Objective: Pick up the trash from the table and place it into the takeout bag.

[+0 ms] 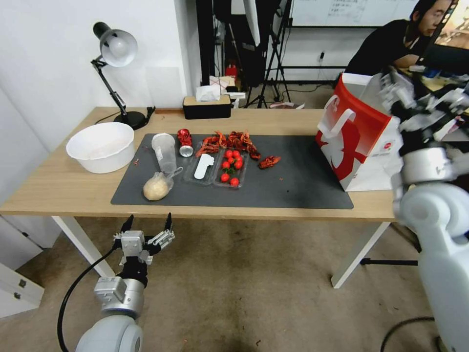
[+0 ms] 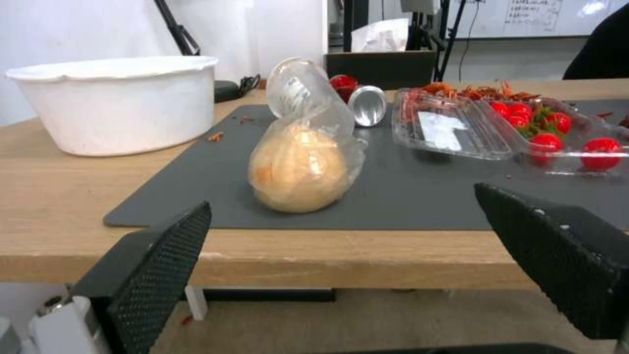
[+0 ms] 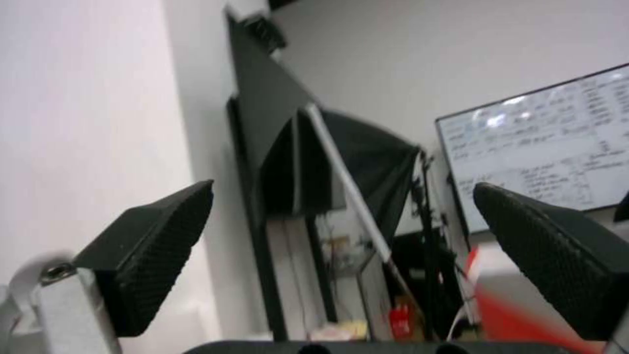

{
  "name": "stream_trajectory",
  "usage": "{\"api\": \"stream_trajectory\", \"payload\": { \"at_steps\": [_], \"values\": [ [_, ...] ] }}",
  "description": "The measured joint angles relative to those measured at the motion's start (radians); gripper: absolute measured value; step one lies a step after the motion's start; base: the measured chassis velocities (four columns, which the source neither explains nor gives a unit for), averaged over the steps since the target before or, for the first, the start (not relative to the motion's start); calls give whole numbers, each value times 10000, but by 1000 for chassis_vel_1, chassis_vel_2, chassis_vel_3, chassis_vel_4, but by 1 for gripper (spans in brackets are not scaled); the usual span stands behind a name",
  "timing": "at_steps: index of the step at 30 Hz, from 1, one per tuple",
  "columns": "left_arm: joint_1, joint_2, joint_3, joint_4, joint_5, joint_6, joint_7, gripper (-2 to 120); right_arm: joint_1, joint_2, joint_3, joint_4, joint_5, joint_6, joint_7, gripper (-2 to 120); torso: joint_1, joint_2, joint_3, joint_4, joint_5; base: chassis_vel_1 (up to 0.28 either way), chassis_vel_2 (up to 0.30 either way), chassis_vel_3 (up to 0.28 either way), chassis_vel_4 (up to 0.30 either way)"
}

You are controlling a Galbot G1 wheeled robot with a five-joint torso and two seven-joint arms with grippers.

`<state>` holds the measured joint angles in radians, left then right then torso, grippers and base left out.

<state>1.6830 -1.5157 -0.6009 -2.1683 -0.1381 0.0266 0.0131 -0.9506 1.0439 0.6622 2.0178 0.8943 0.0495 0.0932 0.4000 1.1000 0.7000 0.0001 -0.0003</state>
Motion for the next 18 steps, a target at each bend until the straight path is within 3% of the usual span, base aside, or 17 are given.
{"api": "stream_trajectory", "payload": {
  "at_steps": [5,7,11,18],
  "values": [
    [-32,27,-6,7,-5,0,-2,100,-1564,109,-424,941,-844,147,-929,100,0,1,-1,-1,5,0,0,0,0],
    [-45,31,4,51,-10,0,-3,100,-2643,331,-731,1226,-2264,273,-999,100,0,0,0,-2,3,0,0,0,0],
    [-63,67,7,129,-37,0,-3,100,-4185,753,-933,1359,-4269,553,-292,100,0,1,-1,-1,2,0,0,0,0],
    [-103,97,23,214,-53,-24,-3,100,-5537,1022,-1003,1345,-5045,957,563,100,0,0,-1,-1,2,0,0,0,0]
  ]
}}
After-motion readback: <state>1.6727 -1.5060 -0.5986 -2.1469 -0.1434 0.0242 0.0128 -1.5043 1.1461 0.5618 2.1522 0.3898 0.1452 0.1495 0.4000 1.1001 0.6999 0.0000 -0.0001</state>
